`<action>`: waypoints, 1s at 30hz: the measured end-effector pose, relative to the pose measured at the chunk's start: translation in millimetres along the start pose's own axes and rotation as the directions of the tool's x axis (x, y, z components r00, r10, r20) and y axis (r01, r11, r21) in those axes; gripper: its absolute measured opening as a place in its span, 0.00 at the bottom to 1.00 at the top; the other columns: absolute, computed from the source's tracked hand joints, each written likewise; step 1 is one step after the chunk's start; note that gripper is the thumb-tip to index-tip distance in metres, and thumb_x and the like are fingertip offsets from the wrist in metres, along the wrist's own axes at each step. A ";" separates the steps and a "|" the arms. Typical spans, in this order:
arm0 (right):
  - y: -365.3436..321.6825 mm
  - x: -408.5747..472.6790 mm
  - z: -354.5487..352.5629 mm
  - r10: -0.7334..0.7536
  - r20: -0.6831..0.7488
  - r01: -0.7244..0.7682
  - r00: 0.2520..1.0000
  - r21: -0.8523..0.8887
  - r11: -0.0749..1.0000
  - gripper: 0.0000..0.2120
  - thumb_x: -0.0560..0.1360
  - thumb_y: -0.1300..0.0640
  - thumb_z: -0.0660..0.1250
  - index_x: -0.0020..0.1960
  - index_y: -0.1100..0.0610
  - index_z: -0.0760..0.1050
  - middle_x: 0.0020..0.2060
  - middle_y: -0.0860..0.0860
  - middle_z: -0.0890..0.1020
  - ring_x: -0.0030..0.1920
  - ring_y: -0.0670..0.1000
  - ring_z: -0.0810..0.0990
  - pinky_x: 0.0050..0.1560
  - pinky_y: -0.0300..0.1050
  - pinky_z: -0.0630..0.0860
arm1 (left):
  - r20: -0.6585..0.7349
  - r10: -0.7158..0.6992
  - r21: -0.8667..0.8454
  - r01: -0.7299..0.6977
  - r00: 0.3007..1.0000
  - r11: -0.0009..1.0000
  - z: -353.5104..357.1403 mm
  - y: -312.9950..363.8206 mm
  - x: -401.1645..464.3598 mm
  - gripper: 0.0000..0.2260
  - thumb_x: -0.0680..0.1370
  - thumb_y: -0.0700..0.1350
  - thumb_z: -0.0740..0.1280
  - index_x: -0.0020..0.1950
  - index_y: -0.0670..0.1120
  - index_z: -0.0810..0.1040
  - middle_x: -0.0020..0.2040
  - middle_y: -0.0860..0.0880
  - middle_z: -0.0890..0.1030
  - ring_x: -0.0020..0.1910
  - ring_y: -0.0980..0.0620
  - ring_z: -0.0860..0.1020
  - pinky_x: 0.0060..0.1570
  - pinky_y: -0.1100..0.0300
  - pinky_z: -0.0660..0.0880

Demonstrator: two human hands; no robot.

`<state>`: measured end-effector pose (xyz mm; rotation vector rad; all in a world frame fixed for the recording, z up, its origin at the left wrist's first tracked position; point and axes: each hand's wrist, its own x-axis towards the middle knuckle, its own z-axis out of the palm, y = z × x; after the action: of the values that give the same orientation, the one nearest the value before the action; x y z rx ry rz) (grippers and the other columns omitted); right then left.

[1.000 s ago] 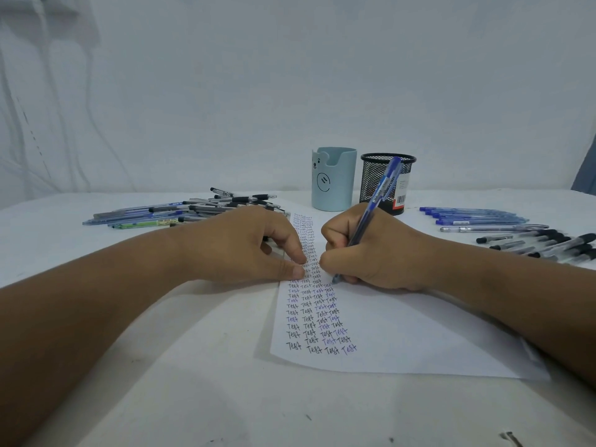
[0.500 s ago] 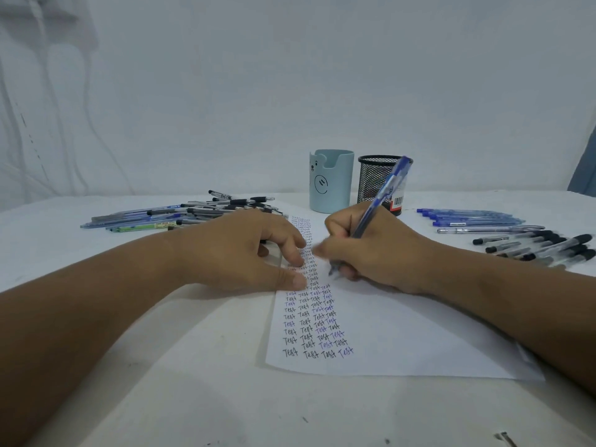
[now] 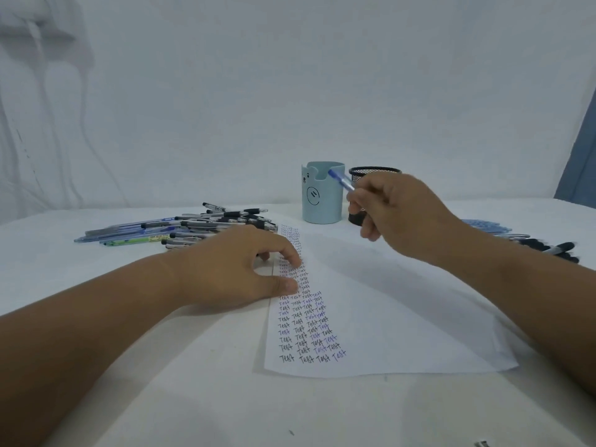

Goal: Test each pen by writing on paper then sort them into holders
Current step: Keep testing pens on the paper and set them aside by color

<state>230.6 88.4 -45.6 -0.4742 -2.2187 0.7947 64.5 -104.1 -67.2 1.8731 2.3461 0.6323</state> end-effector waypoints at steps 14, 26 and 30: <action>7.5 -3.8 4.5 -0.086 0.281 0.182 0.956 -0.337 0.924 0.13 0.83 0.52 0.62 0.52 0.58 0.82 0.40 0.48 0.78 0.42 0.47 0.76 0.42 0.40 0.69 | -0.023 0.006 -0.008 -0.006 1.000 1.000 6.3 0.9 0.2 0.10 0.75 0.61 0.70 0.56 0.64 0.80 0.58 0.63 0.78 0.58 0.66 0.73 0.58 0.64 0.70; 54.2 20.1 -84.1 0.151 0.154 -0.044 0.976 -0.543 0.839 0.06 0.75 0.63 0.73 0.48 0.54 0.85 0.39 0.46 0.84 0.38 0.45 0.79 0.38 0.32 0.71 | -0.110 0.050 -0.006 -0.051 0.993 0.999 14.2 8.5 -0.6 0.19 0.70 0.71 0.63 0.59 0.69 0.75 0.60 0.73 0.73 0.66 0.70 0.64 0.69 0.51 0.63; 69.0 21.5 -96.4 0.249 0.128 -0.120 0.960 -0.616 0.778 0.09 0.76 0.65 0.71 0.45 0.51 0.83 0.37 0.47 0.81 0.36 0.47 0.77 0.36 0.35 0.72 | -0.066 -0.021 -0.086 0.015 0.998 0.996 11.8 9.6 -2.2 0.18 0.70 0.68 0.69 0.58 0.69 0.76 0.59 0.72 0.73 0.64 0.70 0.67 0.70 0.53 0.65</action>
<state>293.5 189.6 -27.5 -0.9718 -2.6367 0.1987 77.5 -101.3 -74.9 1.8207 2.3325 0.7921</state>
